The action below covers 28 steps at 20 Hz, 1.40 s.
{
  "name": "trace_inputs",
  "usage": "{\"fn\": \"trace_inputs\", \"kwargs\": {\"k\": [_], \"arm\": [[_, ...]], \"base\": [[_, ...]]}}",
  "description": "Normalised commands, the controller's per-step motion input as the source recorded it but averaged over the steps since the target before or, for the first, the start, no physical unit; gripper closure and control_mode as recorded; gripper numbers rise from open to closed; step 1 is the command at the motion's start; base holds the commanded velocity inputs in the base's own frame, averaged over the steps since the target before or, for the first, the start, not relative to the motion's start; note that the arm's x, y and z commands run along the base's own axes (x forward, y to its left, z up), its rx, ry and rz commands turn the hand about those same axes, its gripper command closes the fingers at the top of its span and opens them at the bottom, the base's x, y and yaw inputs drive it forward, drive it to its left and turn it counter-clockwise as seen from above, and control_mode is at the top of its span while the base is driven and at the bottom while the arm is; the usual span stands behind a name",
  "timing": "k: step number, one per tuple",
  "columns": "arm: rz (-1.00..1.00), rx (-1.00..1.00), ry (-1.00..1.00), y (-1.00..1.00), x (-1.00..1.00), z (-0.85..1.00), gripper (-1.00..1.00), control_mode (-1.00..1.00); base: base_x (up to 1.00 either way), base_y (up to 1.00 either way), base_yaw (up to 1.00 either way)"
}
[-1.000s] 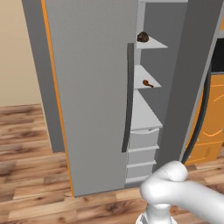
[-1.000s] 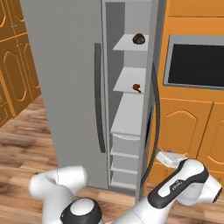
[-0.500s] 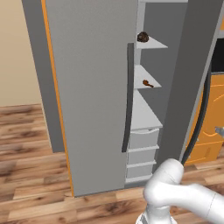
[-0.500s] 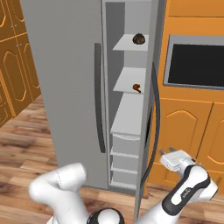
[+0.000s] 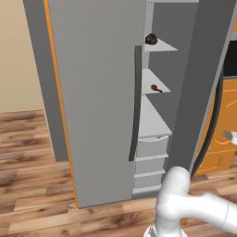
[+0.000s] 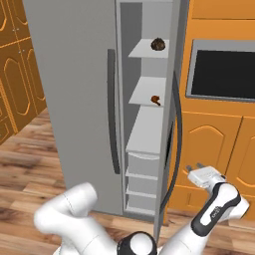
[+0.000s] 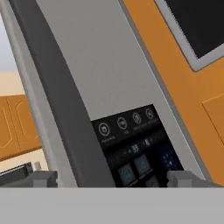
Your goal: There's a chicken drumstick in the fridge that needs to be moved to the freezer for freezing. Pick up the chicken drumstick from the fridge, place it on any shelf in the freezer, and close the fridge and freezer doors when done.
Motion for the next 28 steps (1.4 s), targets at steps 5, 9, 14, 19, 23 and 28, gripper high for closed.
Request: {"fn": "trace_inputs", "kwargs": {"k": [5,9,14,19,23,28], "arm": [[-0.02,0.00,0.00,0.00,0.46,-0.36,-1.00,-1.00],[-0.03,0.00,0.00,0.00,0.54,-0.30,-1.00,-1.00],[-0.01,0.00,0.00,0.03,0.47,-0.01,-1.00,-1.00],[0.00,0.00,0.02,0.36,0.34,0.00,-1.00,-1.00],[0.00,0.00,0.00,0.74,0.01,0.00,-1.00,-1.00],[0.00,0.00,0.00,0.91,0.00,0.00,-1.00,-1.00]], "base": [[0.00,0.00,0.00],[0.00,0.00,0.00],[0.00,0.00,0.00],[0.00,0.00,0.00],[0.00,0.00,0.00],[0.00,0.00,0.00]]}}
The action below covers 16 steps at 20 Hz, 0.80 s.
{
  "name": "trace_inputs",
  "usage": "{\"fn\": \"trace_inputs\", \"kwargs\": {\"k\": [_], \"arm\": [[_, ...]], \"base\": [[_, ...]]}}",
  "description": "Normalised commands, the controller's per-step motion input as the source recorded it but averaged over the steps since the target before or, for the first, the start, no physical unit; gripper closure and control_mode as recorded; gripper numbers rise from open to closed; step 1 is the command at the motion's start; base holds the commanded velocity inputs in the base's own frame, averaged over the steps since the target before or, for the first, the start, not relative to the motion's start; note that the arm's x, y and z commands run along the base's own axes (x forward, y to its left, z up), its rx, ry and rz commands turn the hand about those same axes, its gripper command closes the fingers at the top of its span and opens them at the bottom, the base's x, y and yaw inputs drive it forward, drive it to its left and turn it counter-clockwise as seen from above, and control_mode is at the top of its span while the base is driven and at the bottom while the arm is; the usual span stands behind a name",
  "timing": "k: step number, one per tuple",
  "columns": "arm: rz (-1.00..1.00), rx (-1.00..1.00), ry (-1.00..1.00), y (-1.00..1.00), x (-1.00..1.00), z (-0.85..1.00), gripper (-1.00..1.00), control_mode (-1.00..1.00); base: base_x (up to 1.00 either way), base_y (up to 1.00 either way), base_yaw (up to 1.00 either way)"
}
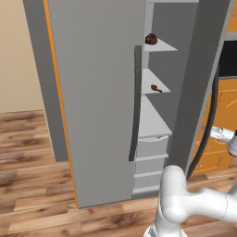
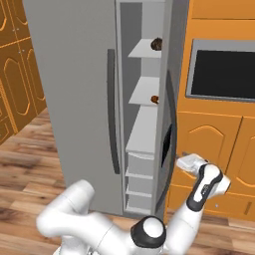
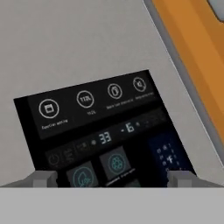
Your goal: There's a chicken drumstick in the fridge that needs to be moved to the freezer for freezing. Pick up the chicken drumstick from the fridge, place it on any shelf in the freezer, and close the fridge and freezer doors when done.
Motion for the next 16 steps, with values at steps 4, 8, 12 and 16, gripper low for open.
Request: {"fn": "trace_inputs", "kwargs": {"k": [4,8,12,16], "arm": [[0.00,0.00,0.00,1.00,0.00,0.00,-1.00,-1.00],[0.00,0.00,0.00,1.00,0.00,0.00,-1.00,-1.00],[0.00,0.00,0.01,1.00,0.16,0.00,-1.00,-1.00],[-0.02,0.00,0.02,0.96,0.54,0.00,-1.00,-1.00]], "base": [[0.00,0.00,0.00],[0.00,0.00,0.00],[0.00,0.00,0.00],[0.00,0.00,0.00]]}}
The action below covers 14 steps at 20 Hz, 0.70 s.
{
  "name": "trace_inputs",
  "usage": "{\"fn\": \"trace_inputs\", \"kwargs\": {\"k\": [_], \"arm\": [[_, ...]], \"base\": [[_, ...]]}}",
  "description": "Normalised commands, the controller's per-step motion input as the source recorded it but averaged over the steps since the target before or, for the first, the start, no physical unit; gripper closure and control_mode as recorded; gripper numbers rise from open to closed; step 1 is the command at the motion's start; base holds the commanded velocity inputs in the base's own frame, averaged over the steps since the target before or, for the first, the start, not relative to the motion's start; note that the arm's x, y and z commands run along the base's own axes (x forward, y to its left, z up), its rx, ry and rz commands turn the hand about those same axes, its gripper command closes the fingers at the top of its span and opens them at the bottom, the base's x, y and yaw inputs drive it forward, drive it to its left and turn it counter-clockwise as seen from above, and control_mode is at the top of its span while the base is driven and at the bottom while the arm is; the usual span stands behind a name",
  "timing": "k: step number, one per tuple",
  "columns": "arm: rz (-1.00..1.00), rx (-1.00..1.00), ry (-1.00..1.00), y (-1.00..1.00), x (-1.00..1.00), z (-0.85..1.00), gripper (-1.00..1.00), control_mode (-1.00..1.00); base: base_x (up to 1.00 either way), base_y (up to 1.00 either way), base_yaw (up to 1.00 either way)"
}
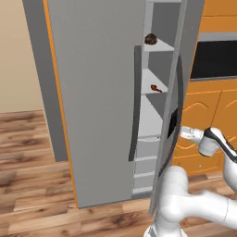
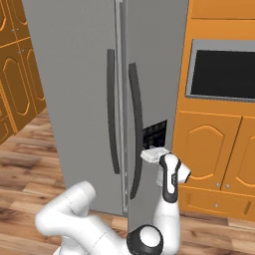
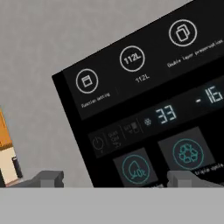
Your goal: There's a chicken drumstick in the fridge that needs to be moved to the freezer for freezing. Pick up the chicken drumstick from the fridge, place it on any shelf in the freezer, and close the fridge and freezer doors when done.
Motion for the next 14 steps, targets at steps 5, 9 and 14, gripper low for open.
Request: {"fn": "trace_inputs", "kwargs": {"k": [5,9,14], "arm": [[-0.02,0.00,0.01,0.80,0.74,0.00,-1.00,-1.00],[-0.03,0.00,0.00,0.80,0.63,0.00,-1.00,-1.00],[-0.03,0.00,0.00,0.56,0.67,0.00,-1.00,-1.00]], "base": [[0.00,0.00,0.00],[0.00,0.00,0.00],[0.00,0.00,0.00]]}}
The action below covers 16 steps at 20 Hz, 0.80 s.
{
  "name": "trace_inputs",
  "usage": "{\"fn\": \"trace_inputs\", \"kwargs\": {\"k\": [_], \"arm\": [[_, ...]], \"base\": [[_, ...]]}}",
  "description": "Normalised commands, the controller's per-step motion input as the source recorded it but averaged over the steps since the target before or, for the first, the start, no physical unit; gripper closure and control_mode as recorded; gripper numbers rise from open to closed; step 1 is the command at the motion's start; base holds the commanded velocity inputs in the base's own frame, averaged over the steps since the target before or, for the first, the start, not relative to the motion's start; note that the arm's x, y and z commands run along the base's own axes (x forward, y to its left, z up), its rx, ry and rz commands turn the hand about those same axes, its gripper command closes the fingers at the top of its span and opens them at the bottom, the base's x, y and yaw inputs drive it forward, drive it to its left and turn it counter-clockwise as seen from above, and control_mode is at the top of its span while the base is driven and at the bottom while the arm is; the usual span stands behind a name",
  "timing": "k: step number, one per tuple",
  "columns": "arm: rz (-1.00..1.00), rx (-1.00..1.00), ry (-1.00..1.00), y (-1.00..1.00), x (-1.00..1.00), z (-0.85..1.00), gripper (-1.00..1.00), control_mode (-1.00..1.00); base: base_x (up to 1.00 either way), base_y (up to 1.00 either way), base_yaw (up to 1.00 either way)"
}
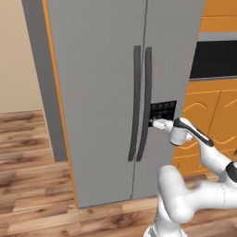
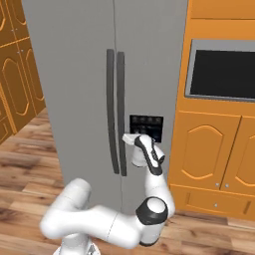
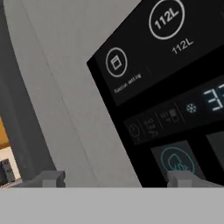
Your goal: There's a chicken drumstick in the fridge that needs to be moved to the freezer for freezing. Pick up the chicken drumstick from the fridge, place it on any shelf in the freezer, and close the fridge and freezer doors when done.
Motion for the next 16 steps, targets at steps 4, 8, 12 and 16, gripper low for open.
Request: {"fn": "trace_inputs", "kwargs": {"k": [4,8,12,16], "arm": [[-0.01,0.00,0.00,0.04,0.70,0.00,-1.00,-1.00],[0.00,0.00,0.00,0.00,0.75,0.00,-1.00,-1.00],[0.00,0.00,0.00,0.00,0.82,0.00,-1.00,-1.00],[0.00,0.00,0.00,0.00,0.77,0.00,-1.00,-1.00]], "base": [[0.00,0.00,0.00],[0.00,0.00,0.00],[0.00,0.00,0.00],[0.00,0.00,0.00]]}}
